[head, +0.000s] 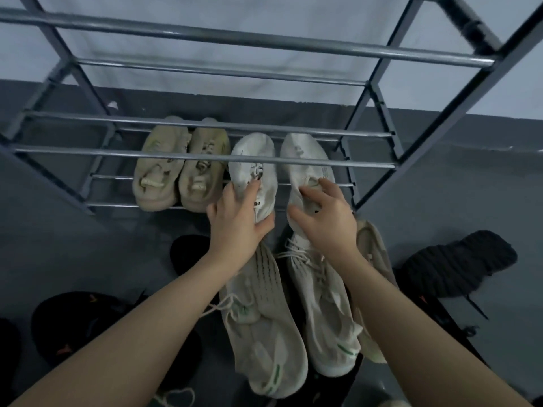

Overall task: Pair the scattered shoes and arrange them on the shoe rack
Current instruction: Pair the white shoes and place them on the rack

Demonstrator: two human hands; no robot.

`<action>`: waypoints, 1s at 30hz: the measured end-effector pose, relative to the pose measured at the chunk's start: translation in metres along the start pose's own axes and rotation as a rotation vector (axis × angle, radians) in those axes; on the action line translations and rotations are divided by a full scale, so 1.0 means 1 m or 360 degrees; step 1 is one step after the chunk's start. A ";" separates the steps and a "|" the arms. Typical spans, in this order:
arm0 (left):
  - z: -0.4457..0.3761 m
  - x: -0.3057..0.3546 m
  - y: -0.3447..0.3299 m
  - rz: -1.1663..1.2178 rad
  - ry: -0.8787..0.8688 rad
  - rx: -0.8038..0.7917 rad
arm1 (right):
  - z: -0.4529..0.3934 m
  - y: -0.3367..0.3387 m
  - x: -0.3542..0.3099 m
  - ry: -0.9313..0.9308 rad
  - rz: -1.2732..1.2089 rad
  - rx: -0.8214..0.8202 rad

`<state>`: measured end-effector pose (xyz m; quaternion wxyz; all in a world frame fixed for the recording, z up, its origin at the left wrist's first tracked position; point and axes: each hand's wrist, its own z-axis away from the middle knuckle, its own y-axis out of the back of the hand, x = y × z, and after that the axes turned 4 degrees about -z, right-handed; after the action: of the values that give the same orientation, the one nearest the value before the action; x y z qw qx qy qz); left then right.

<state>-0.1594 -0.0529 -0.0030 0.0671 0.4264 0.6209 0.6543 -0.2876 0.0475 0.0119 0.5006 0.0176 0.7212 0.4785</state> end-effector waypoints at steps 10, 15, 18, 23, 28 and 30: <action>-0.041 -0.009 -0.042 -0.0303 0.0096 -0.0297 | -0.054 -0.022 0.023 -0.0124 0.0085 -0.0149; -0.033 -0.027 -0.036 0.0035 -0.0044 -0.0329 | -0.032 -0.023 0.045 -0.0052 0.0045 -0.0381; -0.024 -0.025 -0.041 0.0198 -0.0090 -0.0228 | -0.027 -0.029 0.046 0.0052 0.0025 -0.0227; -0.025 -0.020 -0.050 0.0249 -0.0029 -0.0103 | -0.031 -0.035 0.046 0.0148 0.0086 -0.0041; -0.042 -0.019 -0.050 0.0298 0.0027 -0.0153 | -0.032 -0.038 0.050 0.0211 0.0191 -0.0068; -0.041 -0.021 -0.050 0.0271 0.0047 -0.0168 | -0.033 -0.038 0.049 0.0231 0.0246 -0.0073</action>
<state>-0.1951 -0.0854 -0.0512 0.0245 0.4640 0.5480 0.6956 -0.3194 0.0292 -0.0486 0.4087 0.0271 0.7410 0.5321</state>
